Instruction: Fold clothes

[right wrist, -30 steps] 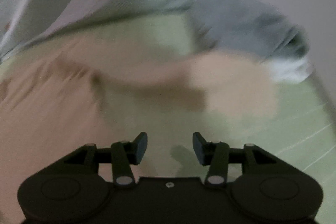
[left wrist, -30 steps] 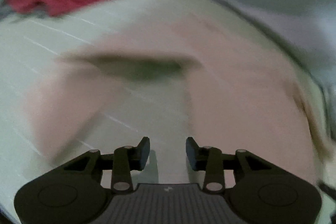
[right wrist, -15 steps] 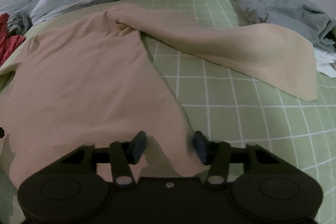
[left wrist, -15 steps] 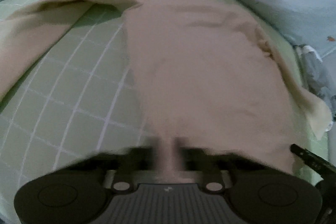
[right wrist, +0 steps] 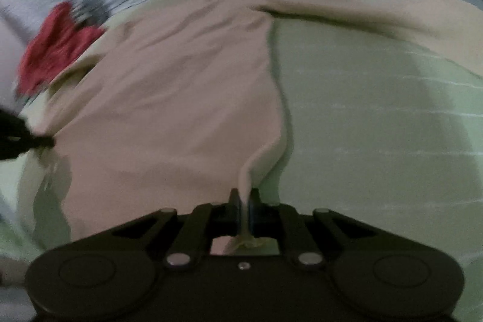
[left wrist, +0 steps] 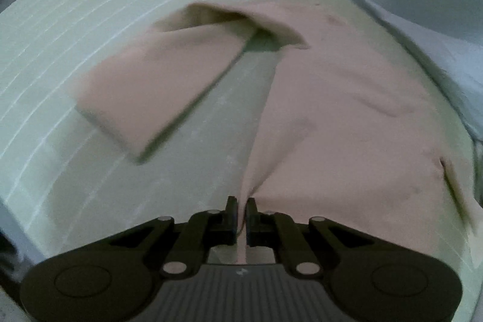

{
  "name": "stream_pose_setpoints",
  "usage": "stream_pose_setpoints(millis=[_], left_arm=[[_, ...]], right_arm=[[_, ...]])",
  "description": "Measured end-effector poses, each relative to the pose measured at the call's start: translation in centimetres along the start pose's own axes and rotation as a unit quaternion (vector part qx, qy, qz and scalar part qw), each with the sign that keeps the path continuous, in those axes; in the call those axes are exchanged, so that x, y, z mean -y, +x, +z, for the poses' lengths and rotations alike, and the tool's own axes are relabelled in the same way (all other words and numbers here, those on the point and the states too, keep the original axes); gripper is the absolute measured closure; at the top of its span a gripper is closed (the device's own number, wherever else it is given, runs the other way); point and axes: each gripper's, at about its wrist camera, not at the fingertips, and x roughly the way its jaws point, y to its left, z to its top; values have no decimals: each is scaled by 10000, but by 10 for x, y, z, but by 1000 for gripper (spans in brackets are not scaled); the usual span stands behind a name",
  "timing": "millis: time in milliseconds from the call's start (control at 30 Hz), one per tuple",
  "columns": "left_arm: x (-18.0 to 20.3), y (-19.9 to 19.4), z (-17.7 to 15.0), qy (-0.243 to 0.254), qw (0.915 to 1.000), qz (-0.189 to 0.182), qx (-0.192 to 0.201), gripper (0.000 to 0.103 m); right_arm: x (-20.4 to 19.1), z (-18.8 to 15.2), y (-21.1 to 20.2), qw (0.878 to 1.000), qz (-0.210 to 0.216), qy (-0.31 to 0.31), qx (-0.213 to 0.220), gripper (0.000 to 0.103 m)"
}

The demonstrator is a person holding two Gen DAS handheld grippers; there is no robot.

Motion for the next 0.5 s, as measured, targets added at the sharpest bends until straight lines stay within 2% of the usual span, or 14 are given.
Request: stream_pose_setpoints(millis=[33,67,133,200,233,333,400,467,500], left_arm=[[-4,1,-1,-69,10000,20,-51,95],[-4,3,-2,-116,9999,27,-55,92],[-1,4,-8,-57,9999,94,-37,93],[5,4,-10,63,9998,180,-25,95],[7,3,-10,135,9997,212,-46,95],[6,-2,-11,301,9991,247,-151,93],[4,-7,-10,303,9992,223,-140,89],[0,-13,-9,330,9992,229,-45,89],[5,-16,-5,459,9985,304,68,88]], right_arm=[[-5,-1,0,9999,-9,-109,-5,94],[-9,0,0,9997,-46,-233,-9,87],[-8,5,3,9998,-101,-166,-8,78],[-6,11,6,9999,-154,-47,-24,83],[-7,15,8,9997,-231,-28,-95,94],[-9,22,11,9992,-277,27,-286,94],[-4,22,8,9992,-287,143,-231,92],[7,22,1,9985,-348,411,-6,77],[14,24,-3,9973,-410,592,147,74]])
